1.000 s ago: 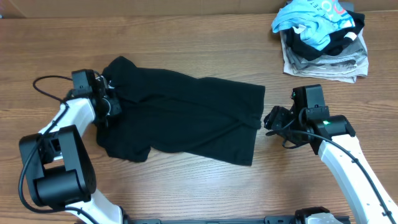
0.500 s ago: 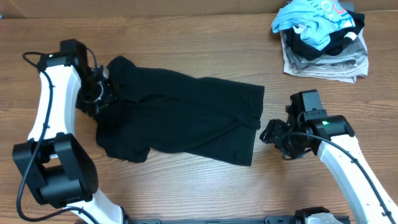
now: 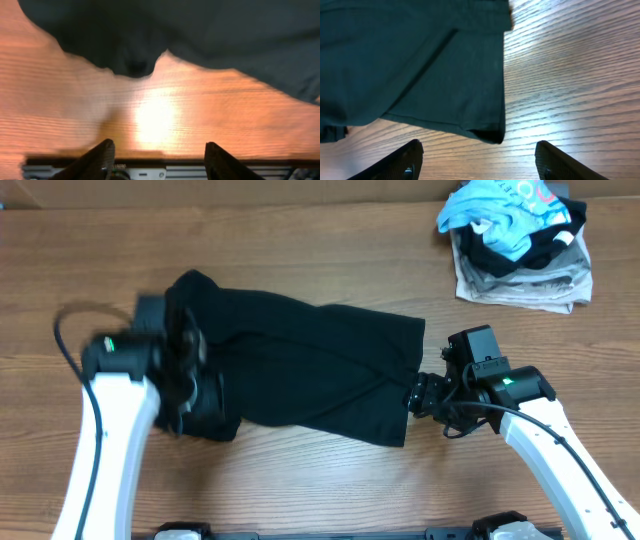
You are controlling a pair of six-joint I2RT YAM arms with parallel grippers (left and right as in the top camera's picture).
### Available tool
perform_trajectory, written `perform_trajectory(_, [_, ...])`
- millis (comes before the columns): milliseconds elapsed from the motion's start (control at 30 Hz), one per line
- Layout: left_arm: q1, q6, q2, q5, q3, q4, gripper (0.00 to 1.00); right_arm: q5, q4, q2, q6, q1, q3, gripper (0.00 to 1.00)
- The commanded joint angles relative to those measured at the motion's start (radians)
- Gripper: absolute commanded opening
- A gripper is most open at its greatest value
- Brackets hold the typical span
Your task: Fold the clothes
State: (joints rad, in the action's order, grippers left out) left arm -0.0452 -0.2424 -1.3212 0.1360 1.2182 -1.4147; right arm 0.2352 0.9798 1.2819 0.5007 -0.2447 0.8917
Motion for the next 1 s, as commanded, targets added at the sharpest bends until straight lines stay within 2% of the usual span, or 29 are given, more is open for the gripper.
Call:
perform_trajectory(0, [-0.023, -0.104, 0.114, -0.012, -0.174, 0.063, 0.56, -0.05, -0.006, -0.01, -0.003, -0.005, -0.002, 0.76])
perform_trajectory(133, [-0.055, -0.129, 0.132, -0.019, -0.266, 0.151, 0.55, -0.055, -0.014, -0.009, -0.003, -0.005, -0.002, 0.76])
perform_trajectory(200, [-0.068, -0.172, 0.11, -0.031, -0.292, 0.192, 0.6, -0.055, -0.017, -0.008, -0.003, -0.005, -0.002, 0.76])
perform_trajectory(233, [-0.074, -0.21, 0.078, -0.032, -0.305, 0.201, 0.62, -0.055, -0.017, -0.008, -0.003, -0.005, -0.002, 0.76])
perform_trajectory(400, [-0.092, -0.243, -0.096, -0.092, -0.316, 0.241, 0.64, -0.055, -0.029, -0.008, -0.003, -0.005, -0.002, 0.77])
perform_trajectory(500, [-0.092, -0.283, -0.185, -0.106, -0.316, 0.313, 0.61, -0.055, -0.036, -0.008, -0.003, -0.005, -0.002, 0.78])
perform_trajectory(567, [-0.093, -0.29, -0.26, -0.091, -0.316, 0.34, 0.52, -0.056, -0.036, -0.008, -0.003, -0.005, -0.002, 0.79])
perform_trajectory(800, [-0.093, -0.29, -0.311, -0.14, -0.316, 0.343, 0.47, -0.062, -0.05, 0.006, -0.003, -0.005, -0.002, 0.79])
perform_trajectory(833, [-0.093, -0.29, -0.311, -0.149, -0.316, 0.344, 0.45, -0.062, -0.056, 0.013, -0.003, -0.005, -0.002, 0.8])
perform_trajectory(867, [-0.093, -0.29, -0.311, -0.166, -0.316, 0.348, 0.34, -0.061, -0.061, 0.022, -0.003, -0.005, -0.002, 0.79])
perform_trajectory(900, [-0.093, -0.289, -0.312, -0.178, -0.317, 0.352, 0.18, -0.061, -0.067, 0.034, -0.003, -0.005, -0.002, 0.8])
perform_trajectory(933, [-0.093, -0.289, -0.312, -0.194, -0.319, 0.356, 0.11, -0.06, -0.071, 0.045, -0.003, -0.005, -0.002, 0.79])
perform_trajectory(967, [-0.093, -0.289, -0.313, -0.206, -0.321, 0.359, 0.09, -0.058, -0.076, 0.06, -0.003, -0.005, -0.002, 0.79])
